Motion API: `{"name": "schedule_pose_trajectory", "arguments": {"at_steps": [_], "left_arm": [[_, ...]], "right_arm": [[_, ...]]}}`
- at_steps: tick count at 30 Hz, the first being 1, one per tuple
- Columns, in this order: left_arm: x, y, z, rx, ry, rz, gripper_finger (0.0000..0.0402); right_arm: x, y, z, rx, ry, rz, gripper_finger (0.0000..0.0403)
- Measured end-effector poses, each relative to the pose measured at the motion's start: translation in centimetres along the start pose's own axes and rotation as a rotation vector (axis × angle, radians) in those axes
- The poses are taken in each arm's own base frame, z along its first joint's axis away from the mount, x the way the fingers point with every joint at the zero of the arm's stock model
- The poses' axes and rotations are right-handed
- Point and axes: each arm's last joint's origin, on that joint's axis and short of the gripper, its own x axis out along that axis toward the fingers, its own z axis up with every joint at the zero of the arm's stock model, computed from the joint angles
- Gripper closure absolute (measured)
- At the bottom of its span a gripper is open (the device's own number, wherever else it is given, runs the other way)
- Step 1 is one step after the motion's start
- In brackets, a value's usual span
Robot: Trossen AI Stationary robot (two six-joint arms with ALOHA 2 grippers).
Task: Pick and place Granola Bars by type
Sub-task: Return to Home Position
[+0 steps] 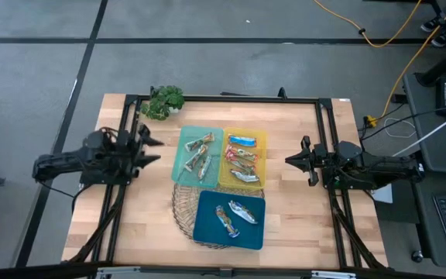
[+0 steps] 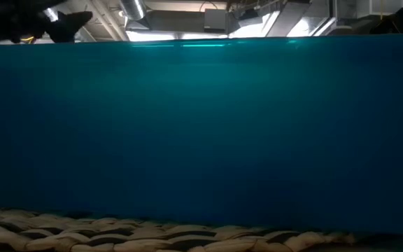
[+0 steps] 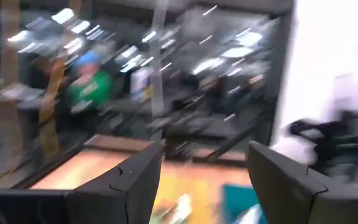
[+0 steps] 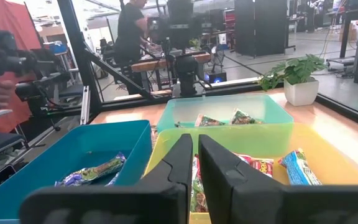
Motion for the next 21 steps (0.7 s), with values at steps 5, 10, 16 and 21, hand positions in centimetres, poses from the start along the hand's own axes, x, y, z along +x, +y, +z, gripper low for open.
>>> {"name": "schedule_pose_trajectory", "arguments": {"at_steps": [5, 10, 16, 21], "left_arm": [[0.4, -0.1, -2.1, 0.015, -0.087, -0.205, 0.0178], [0.3, 0.7, -2.4, 0.062, -0.163, 0.052, 0.0178], [0.4, 1.1, -4.2, 0.149, 0.02, 0.173, 0.0178], [0.4, 0.7, -5.7, 0.165, 0.18, 0.086, 0.0178]], "right_arm": [[0.0, 0.0, 0.0, 0.001, 0.0, 0.0, 0.037], [0.0, 0.0, 0.0, 0.0, 0.003, -0.001, 0.037], [0.0, 0.0, 0.0, 0.001, 0.006, -0.001, 0.037], [0.0, 0.0, -0.1, 0.001, 0.006, -0.001, 0.037]]}}
